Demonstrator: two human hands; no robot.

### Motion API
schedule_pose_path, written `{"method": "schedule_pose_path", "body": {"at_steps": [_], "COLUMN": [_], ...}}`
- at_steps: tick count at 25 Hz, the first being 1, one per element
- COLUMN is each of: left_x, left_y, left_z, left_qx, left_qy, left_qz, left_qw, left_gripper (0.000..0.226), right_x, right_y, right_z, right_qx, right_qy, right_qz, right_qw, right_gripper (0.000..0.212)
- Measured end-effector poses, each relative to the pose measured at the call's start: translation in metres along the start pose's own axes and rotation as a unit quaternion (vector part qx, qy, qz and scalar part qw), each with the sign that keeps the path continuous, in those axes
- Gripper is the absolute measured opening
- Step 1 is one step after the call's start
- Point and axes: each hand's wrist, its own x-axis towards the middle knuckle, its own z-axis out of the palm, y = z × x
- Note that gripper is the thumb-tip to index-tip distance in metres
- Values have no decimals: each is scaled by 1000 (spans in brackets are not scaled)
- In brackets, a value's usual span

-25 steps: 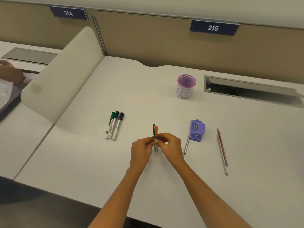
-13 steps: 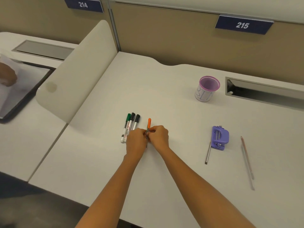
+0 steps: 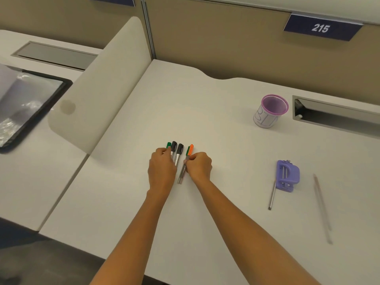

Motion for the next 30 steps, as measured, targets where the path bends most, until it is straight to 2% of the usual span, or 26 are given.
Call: {"method": "schedule_pose_path", "body": {"at_steps": [5,21,26,30], "left_x": [9,12,11,6], "left_y": [-18,-19,-20,-14], "left_z": [-1,4,5,0], "left_qx": [-27,-72,-60,-60], "left_qy": [-16,-14,-8,32], "left_qz": [-56,-79,-84,-76], "left_qw": [998,994,995,995], "left_gripper": [24,26,25,31], "right_x": [-1,3,3,4], "right_y": [-7,-5,4,28], "right_z": [5,7,0,-27], "right_qx": [-24,-42,-8,40], "right_qy": [9,4,-2,13], "right_qz": [-8,-11,-7,15], "right_qw": [1000,999,1000,999], "right_gripper": [13,14,13,18]}}
